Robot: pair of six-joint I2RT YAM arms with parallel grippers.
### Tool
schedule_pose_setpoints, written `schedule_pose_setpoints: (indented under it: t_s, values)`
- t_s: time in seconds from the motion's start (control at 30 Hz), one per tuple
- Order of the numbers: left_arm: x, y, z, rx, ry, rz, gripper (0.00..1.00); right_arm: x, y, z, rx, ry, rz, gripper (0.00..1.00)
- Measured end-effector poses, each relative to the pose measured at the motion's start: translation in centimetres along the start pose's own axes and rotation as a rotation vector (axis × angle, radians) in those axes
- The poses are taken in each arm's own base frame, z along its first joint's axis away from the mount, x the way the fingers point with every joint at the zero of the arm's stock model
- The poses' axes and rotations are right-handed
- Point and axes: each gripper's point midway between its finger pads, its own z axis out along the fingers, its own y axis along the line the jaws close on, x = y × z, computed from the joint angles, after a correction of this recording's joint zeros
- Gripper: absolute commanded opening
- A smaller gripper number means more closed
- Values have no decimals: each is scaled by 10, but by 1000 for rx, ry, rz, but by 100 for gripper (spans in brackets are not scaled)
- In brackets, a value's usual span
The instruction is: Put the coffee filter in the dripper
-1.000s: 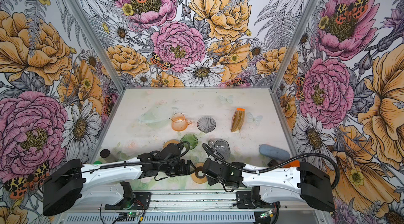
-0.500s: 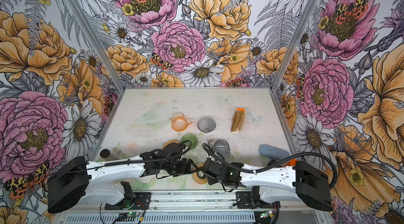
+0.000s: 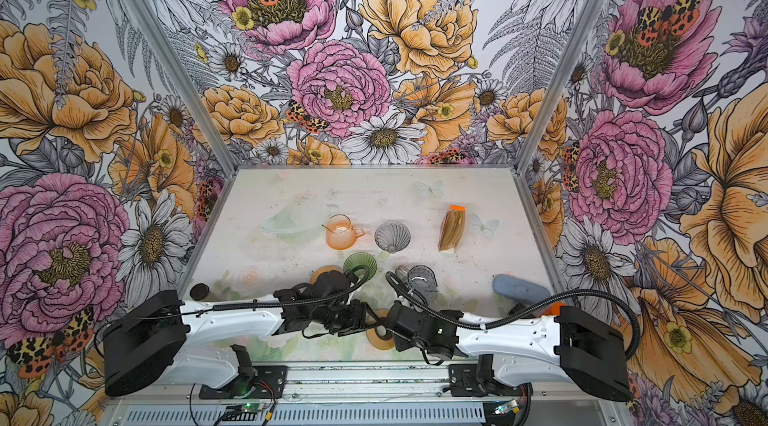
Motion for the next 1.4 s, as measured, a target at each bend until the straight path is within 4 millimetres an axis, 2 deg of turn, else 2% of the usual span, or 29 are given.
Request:
schedule_pose_setpoints:
  t_s: [0.6,0.83,1.03,1.23,1.4]
  values:
    - [2,-8,2,23,5,-5,28,1,-2,-1,-14,-13,15,14]
    - [0,-24,0,43,-2,17,18,1,-2,-2,-16,-15,18,14]
    - [-1,-24,-4,25,-13,26,11,0,-2,-4,-29,-24,22,15]
    - [-2,-33,-14,39,-36,54,9,-10,6,-19,-86,-74,36,19]
    - [-5,-49,-32,96,-68,94,9,-31,14,-48,-152,-150,45,26]
